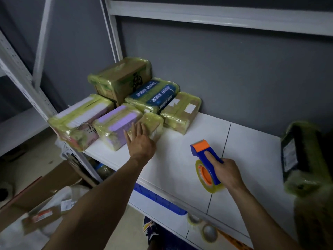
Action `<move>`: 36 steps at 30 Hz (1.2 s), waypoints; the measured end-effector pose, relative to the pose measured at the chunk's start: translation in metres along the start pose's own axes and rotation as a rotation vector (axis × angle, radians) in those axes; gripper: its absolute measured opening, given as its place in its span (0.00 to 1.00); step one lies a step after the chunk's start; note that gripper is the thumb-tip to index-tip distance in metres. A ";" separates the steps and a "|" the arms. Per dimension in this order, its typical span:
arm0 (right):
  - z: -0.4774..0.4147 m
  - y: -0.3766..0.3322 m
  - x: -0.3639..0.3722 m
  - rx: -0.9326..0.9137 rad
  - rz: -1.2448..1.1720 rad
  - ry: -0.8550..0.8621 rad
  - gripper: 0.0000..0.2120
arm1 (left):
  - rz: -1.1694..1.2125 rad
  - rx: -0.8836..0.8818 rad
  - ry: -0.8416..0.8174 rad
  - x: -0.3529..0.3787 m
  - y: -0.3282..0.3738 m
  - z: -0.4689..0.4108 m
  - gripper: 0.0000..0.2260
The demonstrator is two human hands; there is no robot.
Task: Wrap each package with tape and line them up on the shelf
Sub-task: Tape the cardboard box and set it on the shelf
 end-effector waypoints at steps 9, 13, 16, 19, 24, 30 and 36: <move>0.046 0.017 -0.038 0.003 -0.111 0.016 0.29 | 0.344 0.566 0.118 -0.019 0.104 0.084 0.16; 0.091 0.032 -0.095 0.018 -0.195 0.135 0.36 | 0.385 0.685 -0.058 -0.007 0.149 0.119 0.17; 0.127 0.049 -0.133 0.071 -0.183 0.211 0.36 | 0.365 0.828 -0.127 -0.003 0.193 0.138 0.16; 0.166 0.075 -0.164 0.112 -0.237 0.272 0.36 | 0.414 0.881 -0.171 -0.001 0.240 0.152 0.16; 0.219 0.091 -0.212 0.051 -0.349 0.384 0.24 | 0.503 1.016 -0.341 0.008 0.329 0.185 0.19; 0.259 0.124 -0.245 0.140 -0.364 0.445 0.46 | 0.807 1.014 -0.666 0.007 0.418 0.215 0.28; 0.272 0.139 -0.251 0.191 -0.376 0.465 0.45 | 0.809 0.862 -0.951 0.030 0.448 0.224 0.49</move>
Point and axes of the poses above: each hand's wrist, its own z-axis away from the middle knuckle, its own x-axis out of the palm, y = z × x, the point moved 6 cm from there along -z, towards the middle knuckle
